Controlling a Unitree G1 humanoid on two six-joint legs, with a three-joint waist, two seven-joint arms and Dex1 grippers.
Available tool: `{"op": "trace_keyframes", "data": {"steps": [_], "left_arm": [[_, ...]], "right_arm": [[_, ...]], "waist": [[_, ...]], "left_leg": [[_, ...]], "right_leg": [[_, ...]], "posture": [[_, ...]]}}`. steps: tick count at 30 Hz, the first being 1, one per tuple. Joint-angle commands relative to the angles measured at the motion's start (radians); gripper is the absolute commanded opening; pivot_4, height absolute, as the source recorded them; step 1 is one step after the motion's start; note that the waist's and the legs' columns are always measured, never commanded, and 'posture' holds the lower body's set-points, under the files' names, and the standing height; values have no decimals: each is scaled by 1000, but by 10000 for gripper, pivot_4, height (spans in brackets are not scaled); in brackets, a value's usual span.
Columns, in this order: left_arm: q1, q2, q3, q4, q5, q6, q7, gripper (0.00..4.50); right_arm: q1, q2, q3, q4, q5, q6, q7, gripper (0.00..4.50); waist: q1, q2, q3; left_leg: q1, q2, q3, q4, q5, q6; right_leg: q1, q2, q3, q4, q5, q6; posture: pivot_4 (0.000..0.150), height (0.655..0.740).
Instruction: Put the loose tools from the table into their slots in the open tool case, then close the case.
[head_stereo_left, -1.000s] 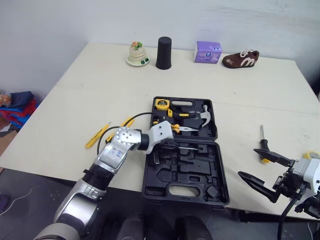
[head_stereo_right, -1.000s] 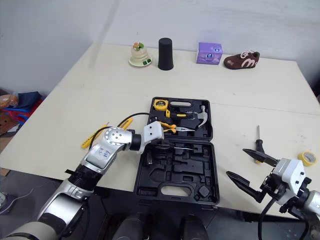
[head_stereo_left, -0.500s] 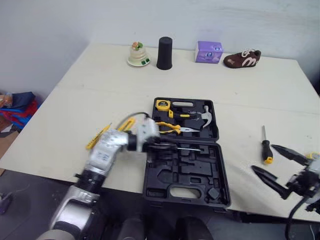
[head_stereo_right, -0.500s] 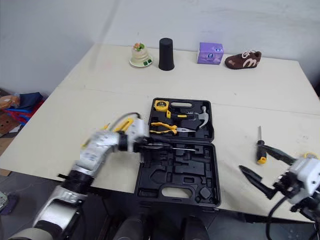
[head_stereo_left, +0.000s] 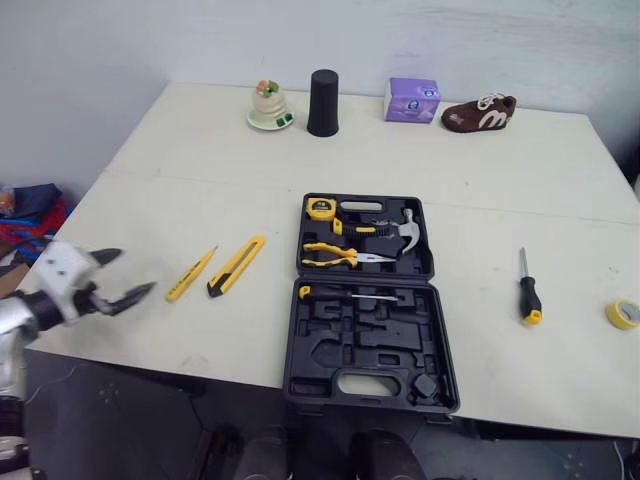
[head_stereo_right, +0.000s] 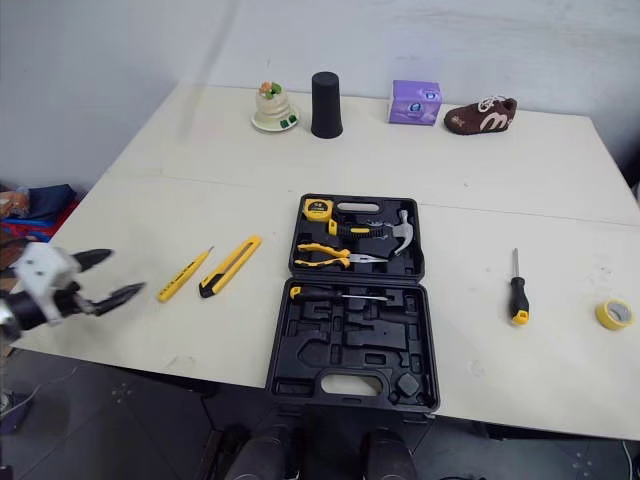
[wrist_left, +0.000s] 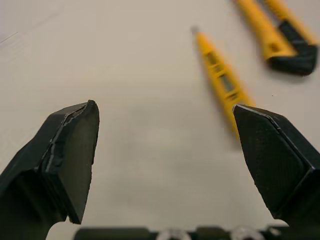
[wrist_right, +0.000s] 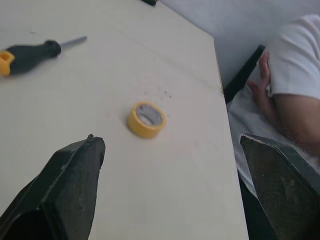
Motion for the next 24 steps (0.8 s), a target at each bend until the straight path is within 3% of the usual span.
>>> {"op": "trace_keyframes", "data": {"steps": [1, 5, 9, 15, 20, 24], "left_arm": [[63, 55, 106, 100, -12, -31, 46, 44600], [110, 50, 157, 125, -27, -34, 86, 44600], [150, -6, 152, 21, -60, 9, 91, 44600], [67, -66, 66, -149, -116, 110, 38, 44600], [-118, -115, -126, -397, -177, 272, -20, 44600], [-141, -117, -247, -573, -243, 415, -111, 44600]], "right_arm": [[40, -24, -50, 91, 21, 1, -32, 45000], [36, -21, -49, 109, 41, 17, -73, 45000], [-3, -11, 4, 62, 58, 98, -105, 45000], [-18, 39, 124, -221, 53, 165, -120, 45000], [3, -15, 262, -696, 98, 694, -416, 45000], [-37, -92, 320, -967, 360, 1081, -558, 45000]], "waist": [[-3, 3, 1], [-5, 5, 0], [-7, 5, 0], [-2, 4, 0], [10, 5, -1], [-3, 5, -1]], "left_leg": [[0, 0, 0, 0, 0, 0], [1, 0, 3, -8, 1, -1], [1, 0, 4, -13, 4, -4], [-1, 0, 5, -13, 7, -5], [-5, -2, 5, -12, 9, -6], [-5, -1, 5, -16, 14, -8]], "right_leg": [[0, 0, 0, 0, 0, 0], [-4, -1, 2, -1, 0, -1], [-7, -1, 3, 0, -1, -1], [-11, 0, 2, 4, 0, -2], [-14, -1, 3, 6, 0, -1], [-16, 2, 3, 4, 0, -2]], "posture": [[1500, 7341], [1500, 7341], [1500, 7341], [1500, 7341], [1500, 7341], [1500, 7341]]}}
